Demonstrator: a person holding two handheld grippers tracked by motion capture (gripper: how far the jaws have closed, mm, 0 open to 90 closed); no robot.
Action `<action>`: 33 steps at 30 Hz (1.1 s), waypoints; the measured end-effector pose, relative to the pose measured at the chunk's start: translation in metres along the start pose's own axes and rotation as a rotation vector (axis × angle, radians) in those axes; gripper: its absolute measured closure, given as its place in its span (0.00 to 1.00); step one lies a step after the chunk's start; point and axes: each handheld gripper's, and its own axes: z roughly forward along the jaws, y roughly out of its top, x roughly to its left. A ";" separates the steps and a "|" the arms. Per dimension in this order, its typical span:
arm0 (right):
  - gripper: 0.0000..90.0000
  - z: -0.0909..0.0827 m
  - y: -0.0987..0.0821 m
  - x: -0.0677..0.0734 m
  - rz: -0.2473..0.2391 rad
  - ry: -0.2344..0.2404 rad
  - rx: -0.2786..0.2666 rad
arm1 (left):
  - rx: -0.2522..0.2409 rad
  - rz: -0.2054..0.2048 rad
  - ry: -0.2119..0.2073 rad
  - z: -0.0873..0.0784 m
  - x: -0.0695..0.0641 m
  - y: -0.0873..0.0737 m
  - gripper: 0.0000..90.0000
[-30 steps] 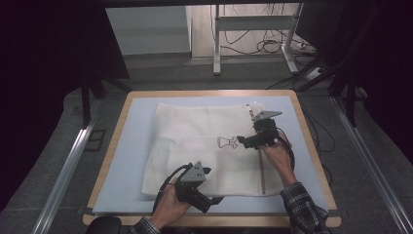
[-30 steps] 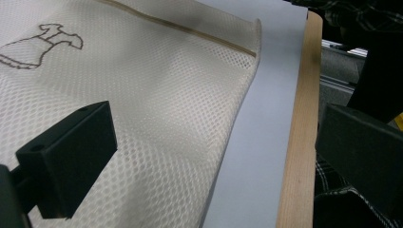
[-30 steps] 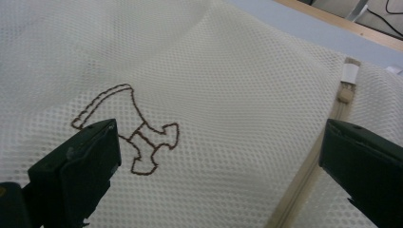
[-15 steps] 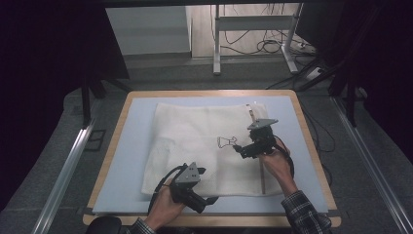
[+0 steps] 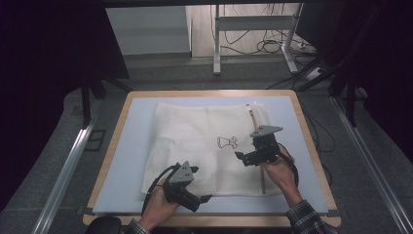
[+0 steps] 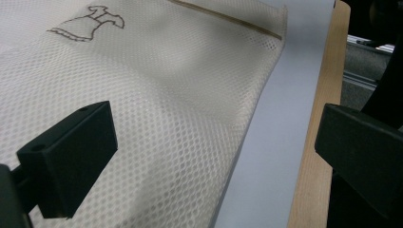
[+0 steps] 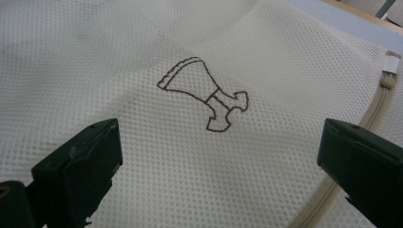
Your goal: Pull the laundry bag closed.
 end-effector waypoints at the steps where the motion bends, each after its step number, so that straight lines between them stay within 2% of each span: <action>1: 0.01 -0.002 -0.001 0.001 -0.003 -0.001 -0.002 | -0.002 -0.003 0.003 -0.002 0.001 -0.001 0.00; 15: 0.01 -0.020 -0.009 0.017 0.018 0.013 -0.049 | -0.025 -0.043 0.062 -0.027 0.009 -0.012 0.01; 24: 0.01 -0.028 -0.016 0.028 0.002 0.036 -0.043 | -0.015 -0.052 0.094 -0.036 0.010 -0.021 0.01; 29: 0.00 -0.031 -0.022 0.036 -0.016 0.029 -0.036 | -0.010 -0.051 0.106 -0.040 0.010 -0.024 0.01; 33: 0.00 -0.035 -0.028 0.037 -0.004 0.038 -0.035 | 0.001 -0.053 0.115 -0.043 0.010 -0.027 0.01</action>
